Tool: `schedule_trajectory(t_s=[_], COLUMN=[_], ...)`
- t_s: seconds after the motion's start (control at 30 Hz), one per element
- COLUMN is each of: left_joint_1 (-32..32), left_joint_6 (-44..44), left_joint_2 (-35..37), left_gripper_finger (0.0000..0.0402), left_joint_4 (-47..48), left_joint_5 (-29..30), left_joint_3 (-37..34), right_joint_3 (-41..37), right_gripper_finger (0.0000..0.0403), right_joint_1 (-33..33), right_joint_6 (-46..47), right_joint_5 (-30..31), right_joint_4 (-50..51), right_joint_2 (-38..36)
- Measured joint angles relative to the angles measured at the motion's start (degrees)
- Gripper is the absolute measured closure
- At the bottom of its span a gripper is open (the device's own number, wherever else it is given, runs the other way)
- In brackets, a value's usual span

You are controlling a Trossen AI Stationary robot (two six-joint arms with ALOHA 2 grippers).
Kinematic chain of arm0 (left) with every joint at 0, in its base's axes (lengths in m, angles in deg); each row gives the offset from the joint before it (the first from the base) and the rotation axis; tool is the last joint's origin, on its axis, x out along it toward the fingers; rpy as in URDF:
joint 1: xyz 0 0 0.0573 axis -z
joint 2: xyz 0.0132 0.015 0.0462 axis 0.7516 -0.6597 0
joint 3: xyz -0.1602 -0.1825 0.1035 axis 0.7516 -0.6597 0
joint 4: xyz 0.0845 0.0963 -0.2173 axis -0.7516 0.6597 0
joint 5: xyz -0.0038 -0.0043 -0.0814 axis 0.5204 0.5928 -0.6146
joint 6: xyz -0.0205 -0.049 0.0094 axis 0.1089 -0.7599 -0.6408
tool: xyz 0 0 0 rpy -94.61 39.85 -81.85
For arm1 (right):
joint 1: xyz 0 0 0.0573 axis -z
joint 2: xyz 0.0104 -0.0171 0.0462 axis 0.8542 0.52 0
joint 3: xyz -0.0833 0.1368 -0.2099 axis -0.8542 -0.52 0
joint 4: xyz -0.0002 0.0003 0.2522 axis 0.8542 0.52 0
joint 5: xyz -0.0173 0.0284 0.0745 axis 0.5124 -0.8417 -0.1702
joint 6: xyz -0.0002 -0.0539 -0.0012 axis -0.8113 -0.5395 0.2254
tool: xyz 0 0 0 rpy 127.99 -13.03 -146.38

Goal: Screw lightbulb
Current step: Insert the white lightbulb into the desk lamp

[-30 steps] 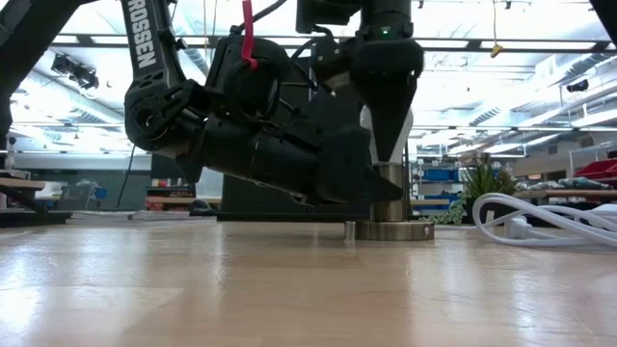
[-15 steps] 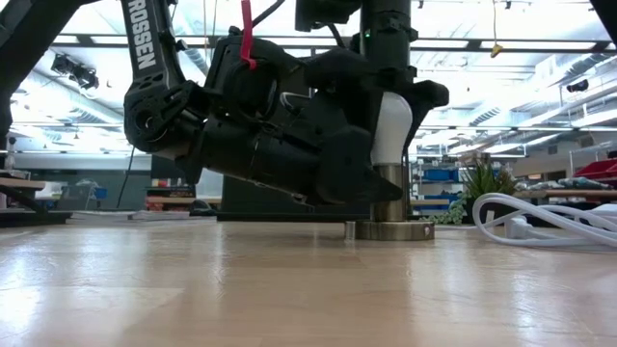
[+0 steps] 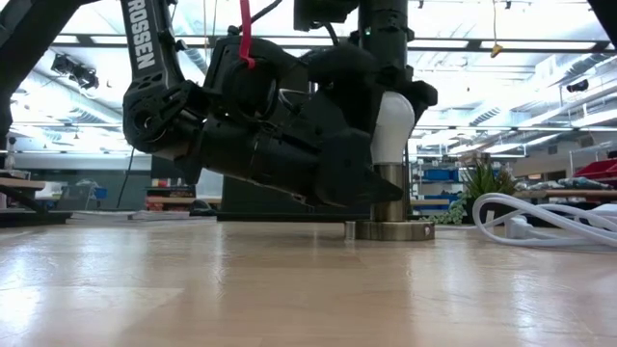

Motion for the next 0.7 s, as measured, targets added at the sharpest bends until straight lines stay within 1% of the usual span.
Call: schedule_trajectory(t_s=[0.17, 0.27, 0.43, 0.7], left_joint_1=[0.00, -0.02, -0.02, -0.02], left_joint_6=[0.05, -0.01, -0.01, -0.01], left_joint_2=[0.00, 0.00, 0.00, 0.02], left_gripper_finger=[0.0215, 0.0215, 0.0215, 0.0215], left_joint_4=[0.01, 0.03, 0.06, 0.18], left_joint_5=[-0.87, -1.00, -0.96, -0.79], left_joint_3=[0.02, 0.09, 0.09, 0.11], right_joint_3=[0.66, 0.70, 0.72, 0.83], right_gripper_finger=[0.0025, 0.0008, 0.0008, 0.0009], right_joint_1=[0.22, 0.10, 0.09, 0.08], right_joint_6=[-10.07, -17.49, -28.68, -46.18], right_joint_5=[-0.07, -1.96, -4.12, -2.78], right_joint_4=[0.44, -0.11, -0.04, -0.04], right_joint_2=[0.05, 0.05, 0.05, 0.05])
